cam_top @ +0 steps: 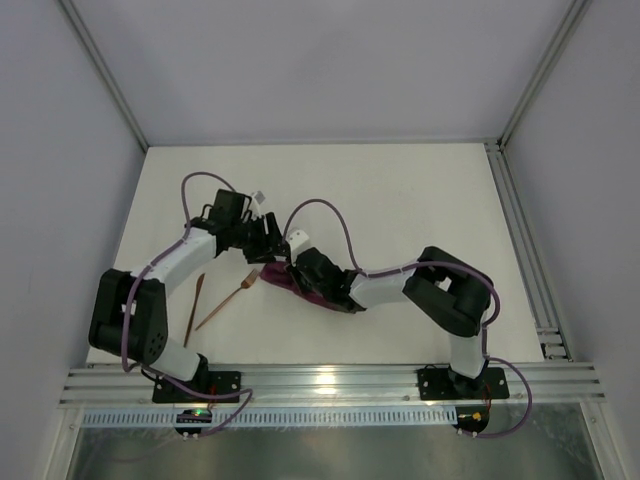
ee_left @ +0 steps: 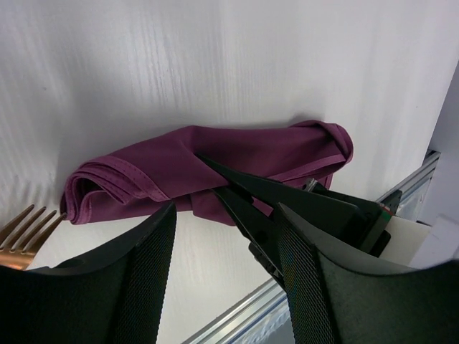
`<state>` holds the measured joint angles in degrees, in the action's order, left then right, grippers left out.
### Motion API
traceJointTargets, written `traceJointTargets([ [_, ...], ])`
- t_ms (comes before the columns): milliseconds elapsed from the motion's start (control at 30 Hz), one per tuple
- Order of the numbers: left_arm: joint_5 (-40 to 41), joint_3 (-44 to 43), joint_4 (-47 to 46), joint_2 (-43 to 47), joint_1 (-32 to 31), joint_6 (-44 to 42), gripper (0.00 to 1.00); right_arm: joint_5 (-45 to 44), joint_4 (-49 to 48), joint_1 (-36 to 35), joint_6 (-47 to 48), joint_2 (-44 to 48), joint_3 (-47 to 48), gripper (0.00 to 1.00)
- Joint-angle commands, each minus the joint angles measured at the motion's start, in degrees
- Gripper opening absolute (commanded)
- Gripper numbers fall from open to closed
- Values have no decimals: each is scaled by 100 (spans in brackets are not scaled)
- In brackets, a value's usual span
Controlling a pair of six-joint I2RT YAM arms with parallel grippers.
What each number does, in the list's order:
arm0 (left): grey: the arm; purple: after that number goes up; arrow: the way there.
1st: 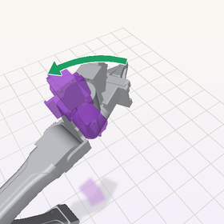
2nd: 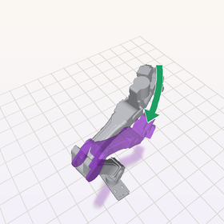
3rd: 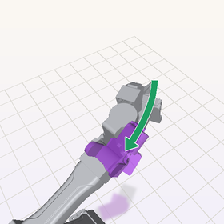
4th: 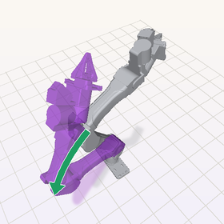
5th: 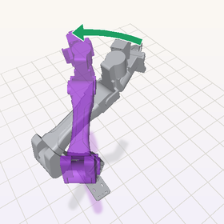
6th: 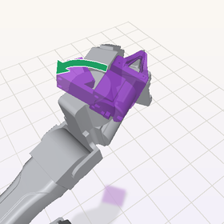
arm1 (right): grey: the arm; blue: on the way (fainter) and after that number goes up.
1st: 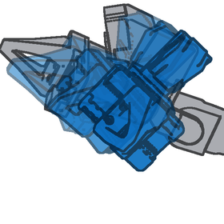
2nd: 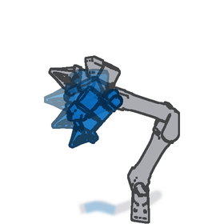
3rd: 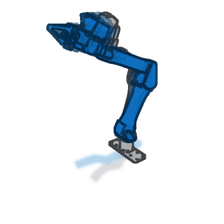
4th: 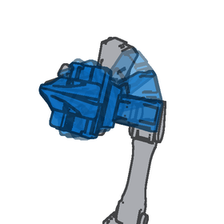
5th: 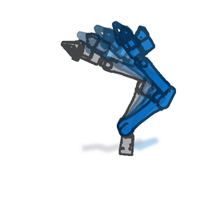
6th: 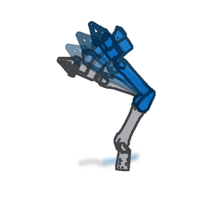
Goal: Fold the napkin into a case and place the utensils inside
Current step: Stuff the top corner of the smaller-rectangle-folded napkin into the folded napkin, then smooth out the smaller rectangle-folded napkin at the center of the board.
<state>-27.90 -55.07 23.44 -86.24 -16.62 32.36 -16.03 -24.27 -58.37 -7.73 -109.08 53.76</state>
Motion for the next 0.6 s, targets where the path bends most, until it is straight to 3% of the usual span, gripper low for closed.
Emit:
traceJointTargets([
  [0,-66,31,-190,-104,-113,164,60,109,54,97,-264,-131,275,3],
  [233,-366,206,-1069,-658,19,1263,63,162,-25,212,-467,-175,320,3],
  [367,-92,339,-1430,-543,10,1282,63,135,-51,291,-633,-167,328,3],
  [567,-66,76,-1079,-473,168,1106,63,4,177,396,-704,-342,609,3],
])
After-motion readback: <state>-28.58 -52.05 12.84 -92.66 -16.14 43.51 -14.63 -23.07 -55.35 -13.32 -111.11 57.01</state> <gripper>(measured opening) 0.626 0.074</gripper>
